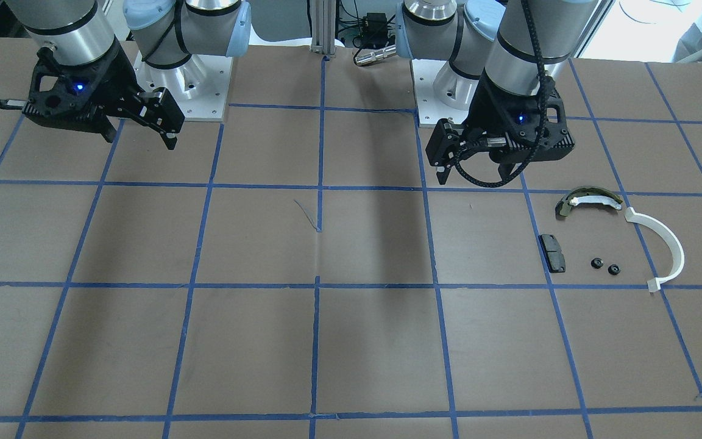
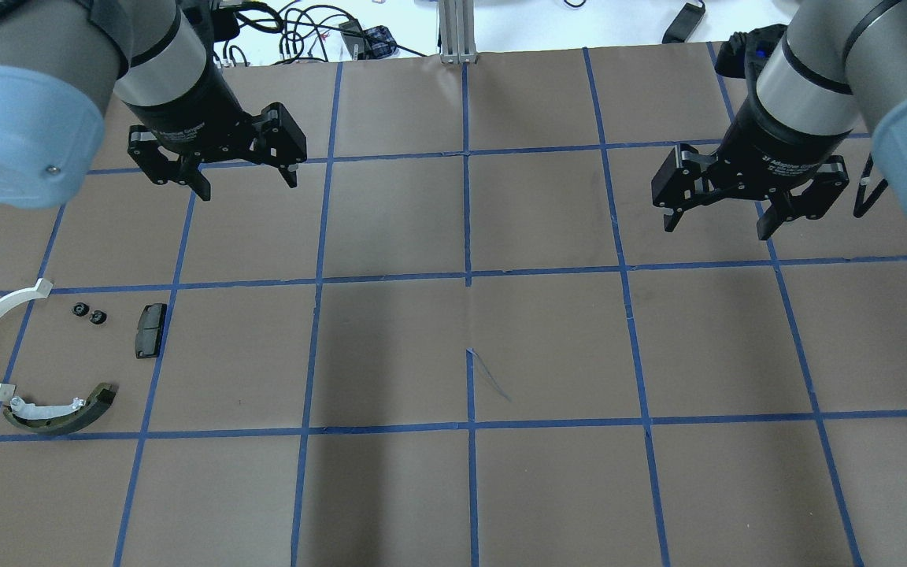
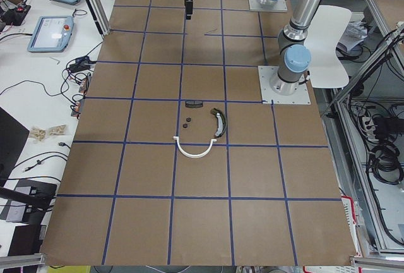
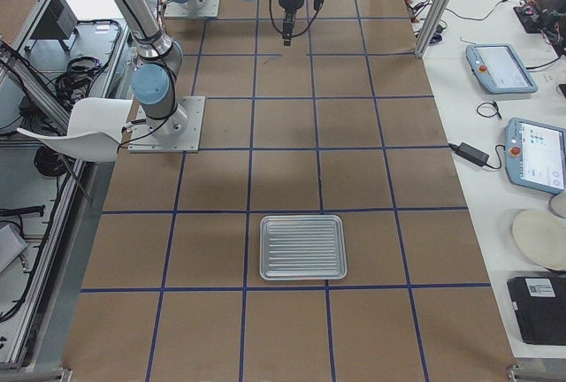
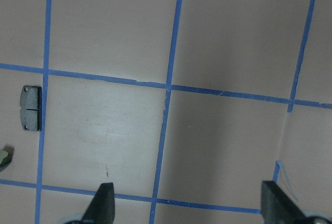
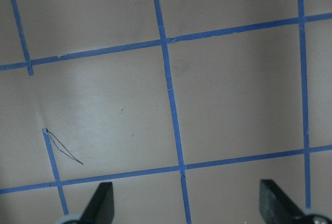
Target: Place bearing gear from tray to pile
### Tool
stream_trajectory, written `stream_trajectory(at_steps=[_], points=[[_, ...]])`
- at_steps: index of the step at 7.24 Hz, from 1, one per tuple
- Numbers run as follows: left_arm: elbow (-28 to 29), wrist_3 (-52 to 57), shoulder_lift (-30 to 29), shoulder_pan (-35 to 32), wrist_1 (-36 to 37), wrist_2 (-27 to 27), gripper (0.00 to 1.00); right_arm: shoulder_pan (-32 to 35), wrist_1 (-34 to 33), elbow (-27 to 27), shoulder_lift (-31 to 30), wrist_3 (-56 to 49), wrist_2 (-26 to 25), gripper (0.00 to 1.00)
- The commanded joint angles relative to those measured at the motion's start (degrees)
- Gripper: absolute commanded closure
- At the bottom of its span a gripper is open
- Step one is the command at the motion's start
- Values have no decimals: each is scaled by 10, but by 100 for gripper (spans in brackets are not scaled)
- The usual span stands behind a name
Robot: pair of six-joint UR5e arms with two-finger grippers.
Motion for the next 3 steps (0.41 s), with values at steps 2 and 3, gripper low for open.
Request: stream_trajectory(at_steps=[2, 3], points=[[-21, 2, 10, 1, 28, 0, 0, 0, -1, -1, 2, 1, 0, 0], [-18, 2, 9, 1, 28, -2, 0, 0, -1, -1, 2, 0, 0, 0]])
